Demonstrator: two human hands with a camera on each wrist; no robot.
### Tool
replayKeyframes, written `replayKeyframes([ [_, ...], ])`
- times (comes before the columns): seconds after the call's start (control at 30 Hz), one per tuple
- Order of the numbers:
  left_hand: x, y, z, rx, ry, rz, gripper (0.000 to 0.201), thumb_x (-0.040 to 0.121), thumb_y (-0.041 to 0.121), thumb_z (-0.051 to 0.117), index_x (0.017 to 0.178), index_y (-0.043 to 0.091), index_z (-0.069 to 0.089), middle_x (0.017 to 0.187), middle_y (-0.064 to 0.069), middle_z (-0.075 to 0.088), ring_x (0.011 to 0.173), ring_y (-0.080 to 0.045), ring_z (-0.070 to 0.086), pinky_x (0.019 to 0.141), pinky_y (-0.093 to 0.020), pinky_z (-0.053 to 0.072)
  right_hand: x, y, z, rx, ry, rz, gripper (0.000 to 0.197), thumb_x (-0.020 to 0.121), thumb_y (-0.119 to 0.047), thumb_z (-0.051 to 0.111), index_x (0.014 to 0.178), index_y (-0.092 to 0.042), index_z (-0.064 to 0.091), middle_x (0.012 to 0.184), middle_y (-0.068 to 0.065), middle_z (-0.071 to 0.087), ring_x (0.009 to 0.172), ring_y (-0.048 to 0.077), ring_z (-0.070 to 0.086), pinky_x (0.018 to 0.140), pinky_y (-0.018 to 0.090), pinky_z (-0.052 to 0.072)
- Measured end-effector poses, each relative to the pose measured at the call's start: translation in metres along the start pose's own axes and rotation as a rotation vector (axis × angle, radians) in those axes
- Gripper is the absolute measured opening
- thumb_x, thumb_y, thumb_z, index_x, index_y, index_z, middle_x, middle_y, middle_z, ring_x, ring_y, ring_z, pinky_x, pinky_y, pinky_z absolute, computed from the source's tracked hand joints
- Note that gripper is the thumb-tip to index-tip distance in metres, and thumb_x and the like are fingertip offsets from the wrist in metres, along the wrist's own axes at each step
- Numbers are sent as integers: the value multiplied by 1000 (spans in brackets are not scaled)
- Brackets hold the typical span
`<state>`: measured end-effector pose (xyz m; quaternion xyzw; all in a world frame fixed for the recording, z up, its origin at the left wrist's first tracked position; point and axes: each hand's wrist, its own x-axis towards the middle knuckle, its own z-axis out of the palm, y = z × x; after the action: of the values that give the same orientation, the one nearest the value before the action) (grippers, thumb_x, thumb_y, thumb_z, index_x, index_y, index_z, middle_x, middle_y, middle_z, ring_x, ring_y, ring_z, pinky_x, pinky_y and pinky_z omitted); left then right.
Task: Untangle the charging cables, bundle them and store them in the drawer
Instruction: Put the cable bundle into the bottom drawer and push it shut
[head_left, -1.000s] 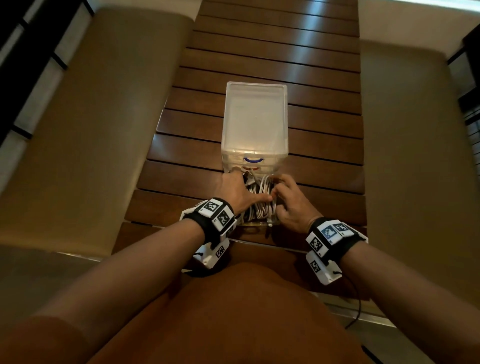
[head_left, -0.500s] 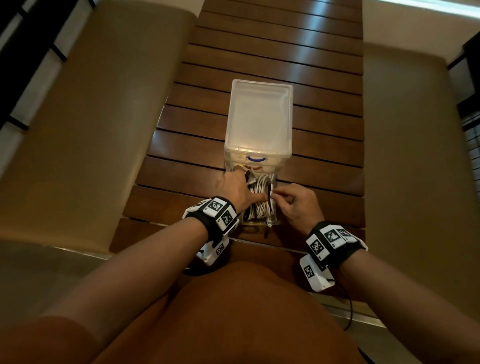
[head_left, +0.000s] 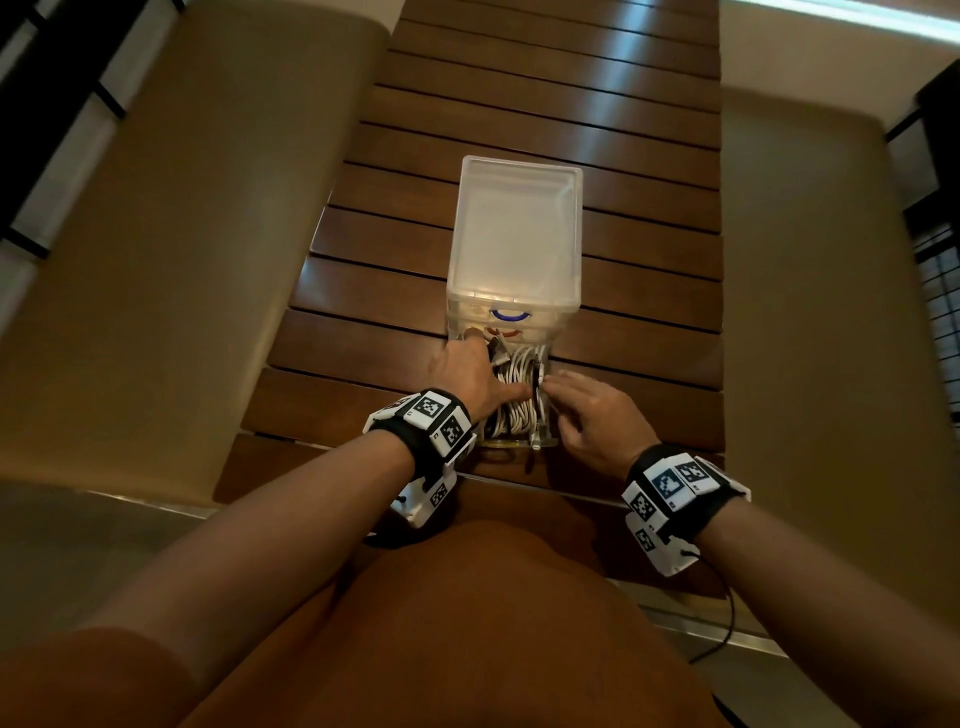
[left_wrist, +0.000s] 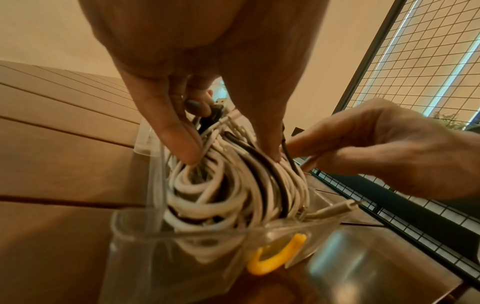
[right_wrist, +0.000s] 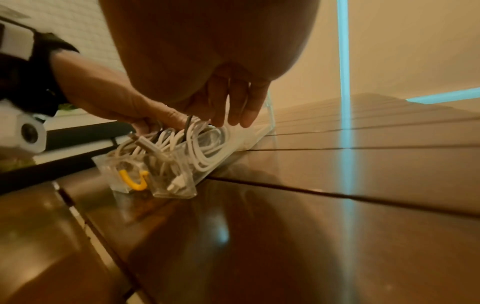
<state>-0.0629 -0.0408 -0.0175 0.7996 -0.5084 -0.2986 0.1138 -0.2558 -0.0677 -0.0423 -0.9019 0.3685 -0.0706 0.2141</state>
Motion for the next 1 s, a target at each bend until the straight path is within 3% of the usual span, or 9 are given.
replayKeyframes([
  [0.1,-1,0,0,2,1,2,63,70,52,79,113,14,52,107,-5,65,99,-23,62,74,-26,42,5,-1,-4,-144,-138,-48,49,81,-22,45,126,-7,59,132,17,53,121,33,51,95,45,50],
  [0.17,0,0,1,-2,3,-1,65,69,53,80,113,14,52,107,-4,66,98,-23,63,75,-27,44,9,-2,-9,-176,-219,-66,53,81,-28,50,131,-8,54,136,16,48,122,32,49,96,44,49],
  [0.23,0,-1,1,3,5,-1,66,68,53,80,113,14,53,107,-5,66,98,-24,63,77,-28,46,9,-1,-15,-218,-290,-87,64,83,-45,52,138,-13,46,144,13,39,129,28,42,103,40,43],
  [0.3,1,-1,1,6,3,-6,65,69,53,80,113,14,53,107,-5,66,98,-24,63,75,-27,46,8,-1,-18,-284,-370,-91,87,79,-71,49,146,-17,36,152,11,28,137,27,32,108,42,36],
  [0.37,1,-1,2,1,2,-15,67,68,54,80,113,14,53,108,-5,66,98,-24,63,76,-28,47,6,0,-16,-305,-403,-63,100,73,-83,43,148,-17,32,155,10,24,140,27,27,110,44,33],
  [0.6,1,0,1,8,17,-6,64,70,51,80,114,12,54,109,-5,66,100,-23,62,74,-25,41,9,3,-2,-31,-118,-19,35,94,-37,54,119,-14,66,130,7,53,106,27,58,85,44,53],
  [0.8,2,0,2,30,13,-11,68,69,52,80,116,11,52,111,-7,65,103,-25,62,82,-31,47,24,2,8,312,24,234,18,85,-19,71,100,-10,74,106,-6,55,97,14,57,86,29,47],
  [0.9,4,-2,3,29,14,-16,69,68,52,80,116,11,53,111,-8,65,103,-26,62,81,-31,48,32,-3,4,440,-13,383,16,81,-15,74,94,-21,66,95,-10,55,92,13,56,81,29,45],
  [1.0,4,-4,5,22,14,-12,68,67,52,81,115,13,53,109,-6,66,99,-24,63,78,-29,48,30,-6,6,289,8,366,6,84,-22,71,87,-21,66,88,-7,55,86,15,55,75,28,40],
])
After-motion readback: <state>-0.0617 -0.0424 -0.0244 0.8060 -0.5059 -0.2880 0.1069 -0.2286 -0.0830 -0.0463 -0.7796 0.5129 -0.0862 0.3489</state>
